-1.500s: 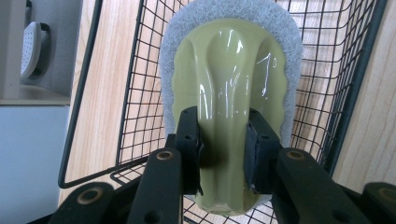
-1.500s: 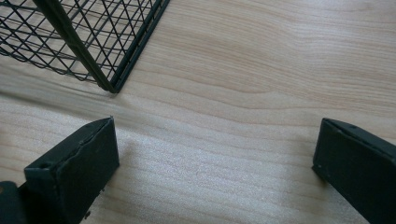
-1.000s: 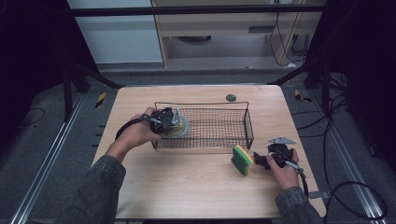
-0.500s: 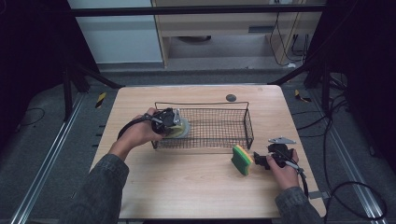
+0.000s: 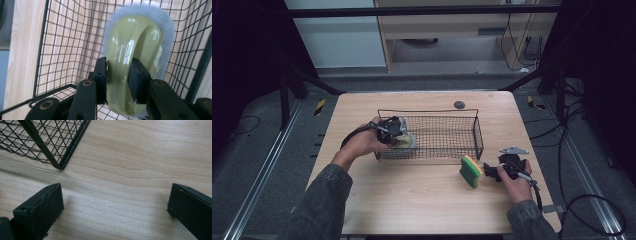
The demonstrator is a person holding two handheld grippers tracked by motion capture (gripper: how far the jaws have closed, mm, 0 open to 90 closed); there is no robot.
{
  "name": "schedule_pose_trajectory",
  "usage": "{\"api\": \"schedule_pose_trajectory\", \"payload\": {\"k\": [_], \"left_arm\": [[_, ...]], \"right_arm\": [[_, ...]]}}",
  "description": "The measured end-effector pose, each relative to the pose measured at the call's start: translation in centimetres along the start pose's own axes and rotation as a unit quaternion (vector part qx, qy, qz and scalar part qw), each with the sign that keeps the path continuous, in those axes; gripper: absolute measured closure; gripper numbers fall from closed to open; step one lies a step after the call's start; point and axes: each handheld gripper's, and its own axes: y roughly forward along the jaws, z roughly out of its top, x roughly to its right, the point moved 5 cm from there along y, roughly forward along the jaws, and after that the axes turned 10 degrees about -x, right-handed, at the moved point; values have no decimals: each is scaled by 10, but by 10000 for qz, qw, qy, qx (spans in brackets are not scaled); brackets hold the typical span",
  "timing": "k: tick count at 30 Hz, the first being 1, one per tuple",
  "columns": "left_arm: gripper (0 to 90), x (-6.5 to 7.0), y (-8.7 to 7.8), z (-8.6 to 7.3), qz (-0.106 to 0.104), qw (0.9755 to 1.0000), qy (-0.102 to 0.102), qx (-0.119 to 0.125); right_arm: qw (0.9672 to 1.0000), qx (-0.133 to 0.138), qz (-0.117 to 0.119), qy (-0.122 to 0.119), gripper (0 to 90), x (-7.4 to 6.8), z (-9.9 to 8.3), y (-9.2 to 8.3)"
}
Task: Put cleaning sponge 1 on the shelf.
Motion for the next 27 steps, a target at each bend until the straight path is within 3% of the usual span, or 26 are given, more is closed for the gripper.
{"api": "schedule_pose_trajectory", "payload": {"k": [6,11,18,24,27], "left_arm": [[701,2,0,1,-41,10000,-18,1],[654,1,-2,0,-29,10000,-17,23],[596,0,-14,-2,44,9993,-175,317],[567,-9,-35,-3,330,9954,-544,715],[515,-13,-43,-7,511,9916,-844,833]], "right_arm": [[10000,-6,2,8,5,0,0,0],[10000,0,8,10,4,0,0,0],[10000,9,5,-1,5,0,0,0],[10000,5,3,5,5,0,0,0],[10000,6,4,-4,4,0,0,0]]}}
